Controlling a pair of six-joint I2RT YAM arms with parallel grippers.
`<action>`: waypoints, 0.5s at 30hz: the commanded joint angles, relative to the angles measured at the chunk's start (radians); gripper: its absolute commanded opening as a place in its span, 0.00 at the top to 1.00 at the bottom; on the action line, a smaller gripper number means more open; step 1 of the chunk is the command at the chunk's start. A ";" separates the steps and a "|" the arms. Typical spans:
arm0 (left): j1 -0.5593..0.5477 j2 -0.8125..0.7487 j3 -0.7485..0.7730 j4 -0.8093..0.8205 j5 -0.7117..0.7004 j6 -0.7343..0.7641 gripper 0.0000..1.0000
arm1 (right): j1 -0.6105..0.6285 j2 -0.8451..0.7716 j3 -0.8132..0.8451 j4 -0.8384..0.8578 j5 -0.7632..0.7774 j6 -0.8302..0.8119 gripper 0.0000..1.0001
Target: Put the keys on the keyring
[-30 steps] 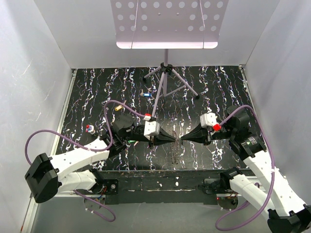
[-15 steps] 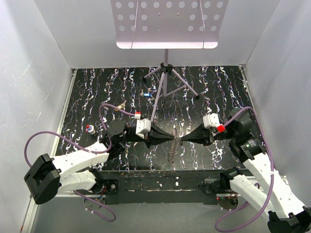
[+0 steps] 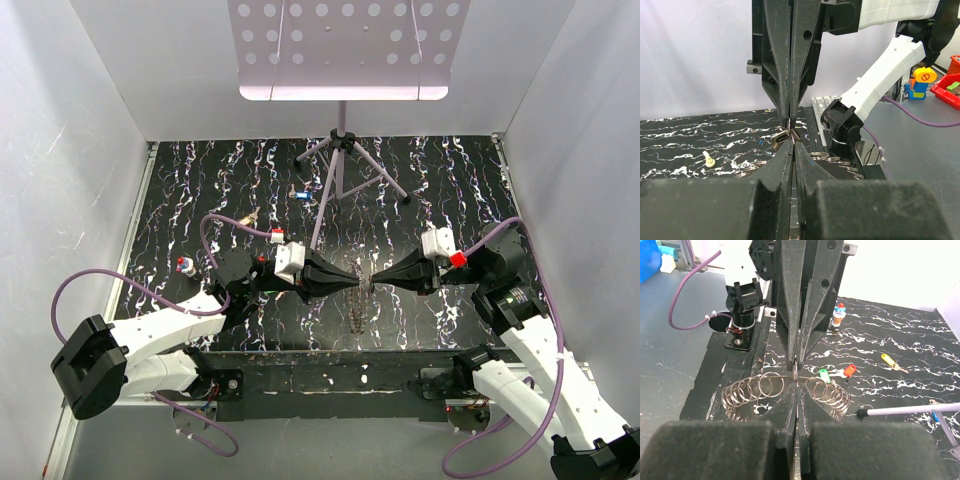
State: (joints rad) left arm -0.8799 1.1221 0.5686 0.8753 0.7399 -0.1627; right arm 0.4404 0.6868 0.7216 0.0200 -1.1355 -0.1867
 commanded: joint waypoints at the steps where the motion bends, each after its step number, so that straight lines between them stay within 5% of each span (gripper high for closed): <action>1: 0.004 -0.012 -0.001 0.060 -0.022 -0.012 1.00 | -0.002 -0.004 -0.004 0.057 0.013 0.043 0.99; 15: 0.004 0.002 -0.001 0.085 -0.024 -0.021 1.00 | 0.012 0.008 -0.005 0.081 -0.004 0.064 0.99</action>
State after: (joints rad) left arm -0.8799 1.1259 0.5648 0.9066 0.7372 -0.1795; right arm 0.4416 0.6952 0.7216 0.0517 -1.1290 -0.1444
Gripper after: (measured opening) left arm 0.017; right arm 0.023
